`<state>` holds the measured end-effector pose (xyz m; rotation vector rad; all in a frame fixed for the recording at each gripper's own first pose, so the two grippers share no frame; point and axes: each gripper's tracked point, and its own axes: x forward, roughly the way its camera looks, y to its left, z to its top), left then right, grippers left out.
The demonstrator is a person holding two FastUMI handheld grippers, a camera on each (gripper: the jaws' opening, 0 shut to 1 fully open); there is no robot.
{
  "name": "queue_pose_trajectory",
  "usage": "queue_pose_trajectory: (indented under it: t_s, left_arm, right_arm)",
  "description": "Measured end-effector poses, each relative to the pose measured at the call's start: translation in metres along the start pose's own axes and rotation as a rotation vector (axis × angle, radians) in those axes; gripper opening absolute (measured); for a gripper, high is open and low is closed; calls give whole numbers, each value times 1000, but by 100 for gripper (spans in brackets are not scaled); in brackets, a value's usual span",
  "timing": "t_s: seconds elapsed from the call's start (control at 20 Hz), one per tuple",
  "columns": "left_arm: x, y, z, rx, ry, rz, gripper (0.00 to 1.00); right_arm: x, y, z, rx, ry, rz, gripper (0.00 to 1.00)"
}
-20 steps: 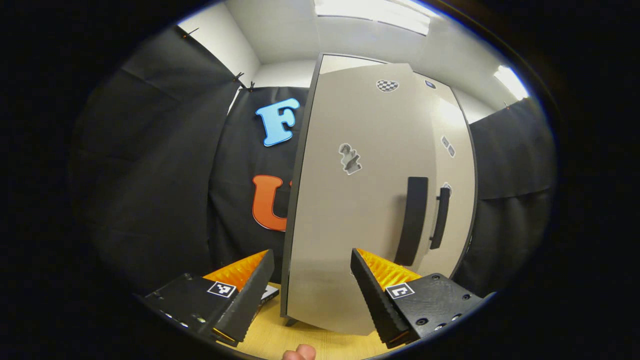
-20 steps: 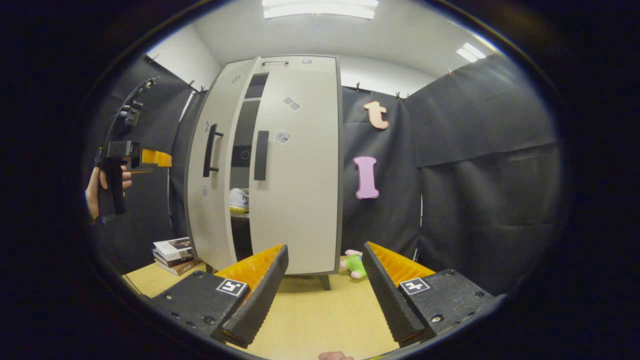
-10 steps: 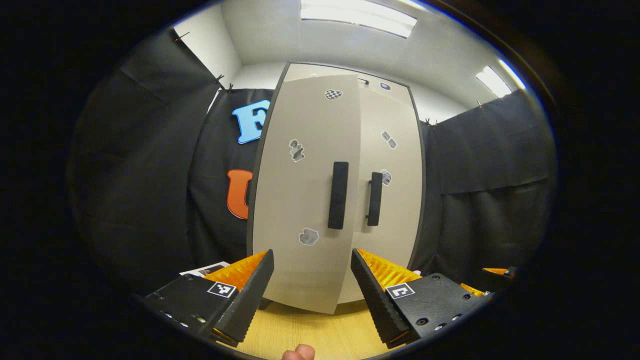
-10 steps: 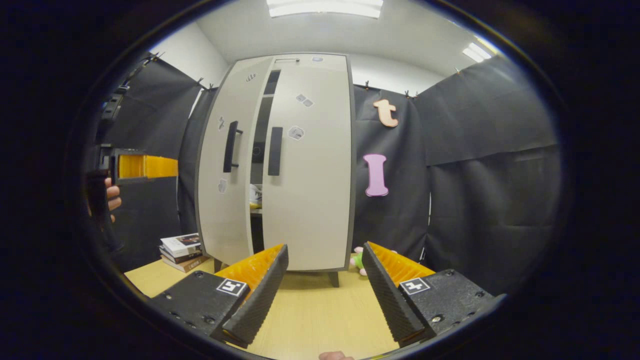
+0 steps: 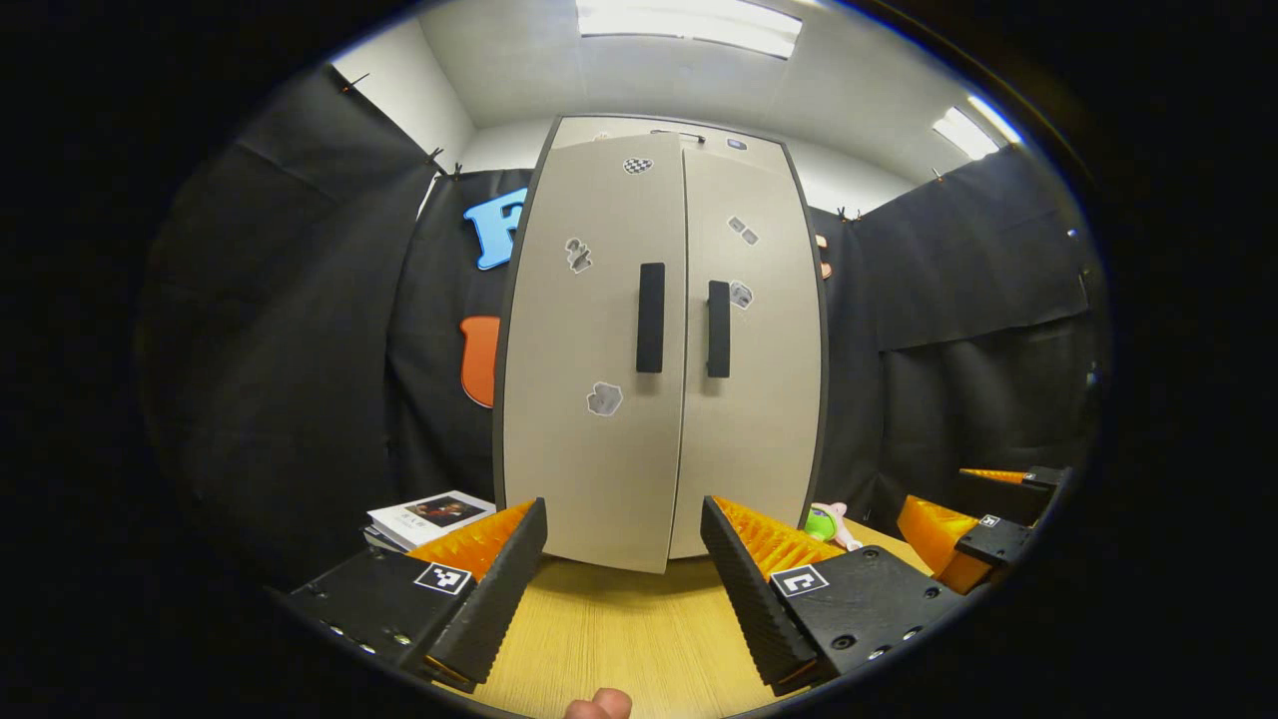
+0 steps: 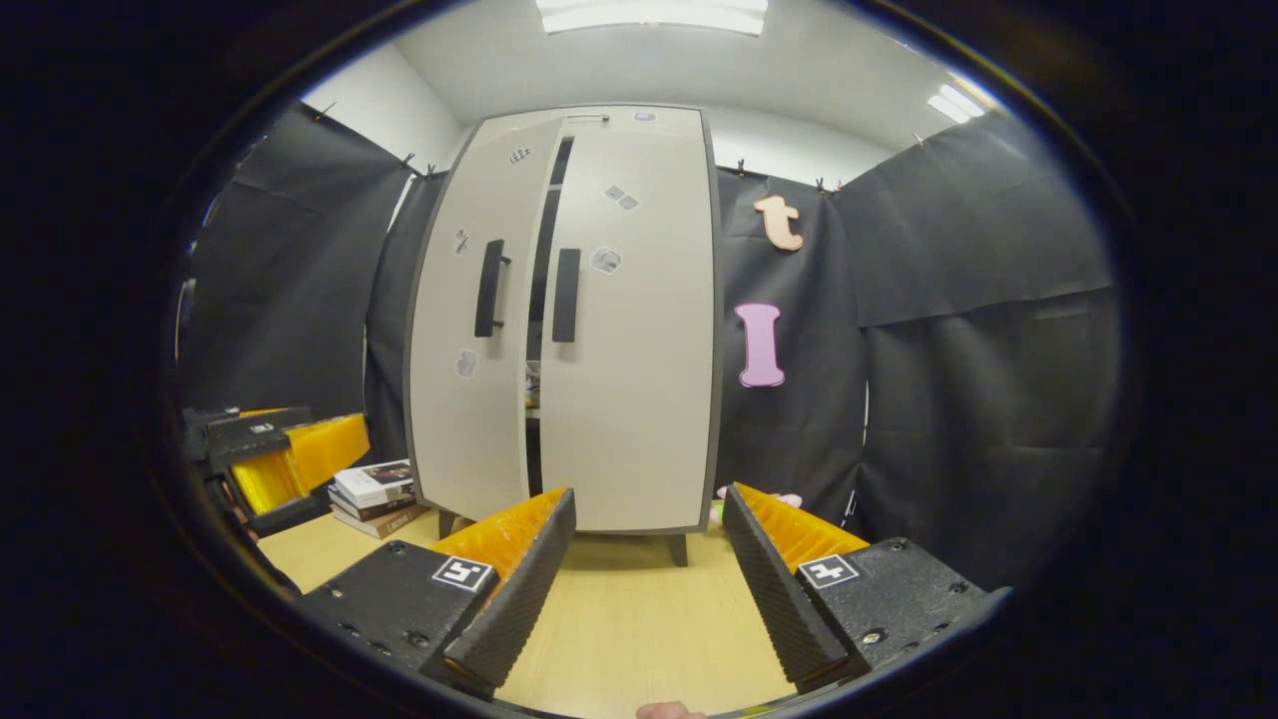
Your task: Grab one shoe with the right hand and put it into the shoe cabinet, grab the other shoe with the left hand and put it into the shoe cabinet; then close the right door with the right hand and the left door with the left hand.
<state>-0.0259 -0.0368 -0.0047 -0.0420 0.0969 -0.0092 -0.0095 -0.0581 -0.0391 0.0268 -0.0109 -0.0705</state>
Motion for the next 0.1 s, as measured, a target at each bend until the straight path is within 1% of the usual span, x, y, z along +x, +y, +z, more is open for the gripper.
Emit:
queue_pose_trajectory:
  t_s: [0.05,0.1]
  left_arm:
    - [-2,0,-6,-2,10,2,93]
    - [-2,1,-11,-3,15,3,93]
  right_arm:
    - [0,1,0,2,-1,1,96]
    - [-1,1,-1,4,-1,2,93]
